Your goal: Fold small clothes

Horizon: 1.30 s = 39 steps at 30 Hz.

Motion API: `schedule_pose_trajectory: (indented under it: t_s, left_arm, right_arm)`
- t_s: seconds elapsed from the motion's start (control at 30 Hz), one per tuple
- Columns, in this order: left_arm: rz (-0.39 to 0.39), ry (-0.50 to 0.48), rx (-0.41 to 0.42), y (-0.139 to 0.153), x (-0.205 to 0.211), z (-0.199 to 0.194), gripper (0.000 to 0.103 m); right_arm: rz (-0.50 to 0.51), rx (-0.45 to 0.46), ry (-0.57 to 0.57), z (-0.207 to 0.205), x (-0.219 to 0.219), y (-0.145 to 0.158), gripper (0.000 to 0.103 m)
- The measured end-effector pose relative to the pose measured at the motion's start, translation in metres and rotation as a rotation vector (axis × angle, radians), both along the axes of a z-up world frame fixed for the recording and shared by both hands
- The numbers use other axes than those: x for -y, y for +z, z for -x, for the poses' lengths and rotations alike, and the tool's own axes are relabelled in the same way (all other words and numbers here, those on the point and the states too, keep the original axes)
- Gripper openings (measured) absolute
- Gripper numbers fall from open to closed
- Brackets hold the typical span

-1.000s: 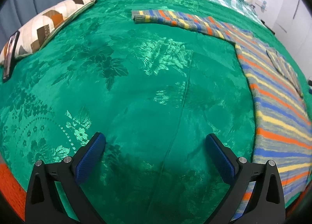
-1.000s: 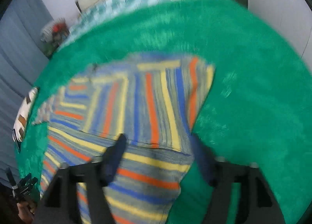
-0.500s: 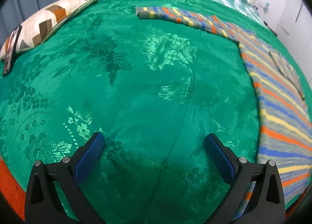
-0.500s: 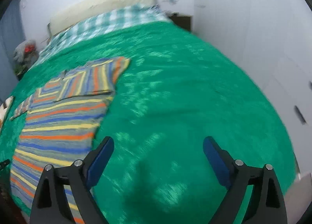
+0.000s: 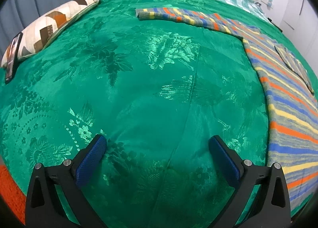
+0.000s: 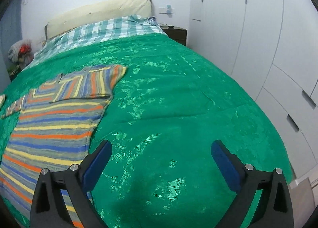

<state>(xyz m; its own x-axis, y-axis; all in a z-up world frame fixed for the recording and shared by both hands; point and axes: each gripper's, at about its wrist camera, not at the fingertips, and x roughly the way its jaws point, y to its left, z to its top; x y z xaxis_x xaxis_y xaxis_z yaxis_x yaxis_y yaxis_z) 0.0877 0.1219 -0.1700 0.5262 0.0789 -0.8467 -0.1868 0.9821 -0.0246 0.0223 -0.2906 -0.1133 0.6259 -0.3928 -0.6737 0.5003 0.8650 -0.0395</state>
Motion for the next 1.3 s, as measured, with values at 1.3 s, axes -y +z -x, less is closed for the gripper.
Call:
schedule_pose_trajectory:
  t_s: [1.3]
  left_arm:
    - [-0.009, -0.024, -0.045, -0.001, 0.0, -0.004, 0.103]
  right_arm:
    - [0.034, -0.018, 0.032, -0.013, -0.018, 0.001, 0.099]
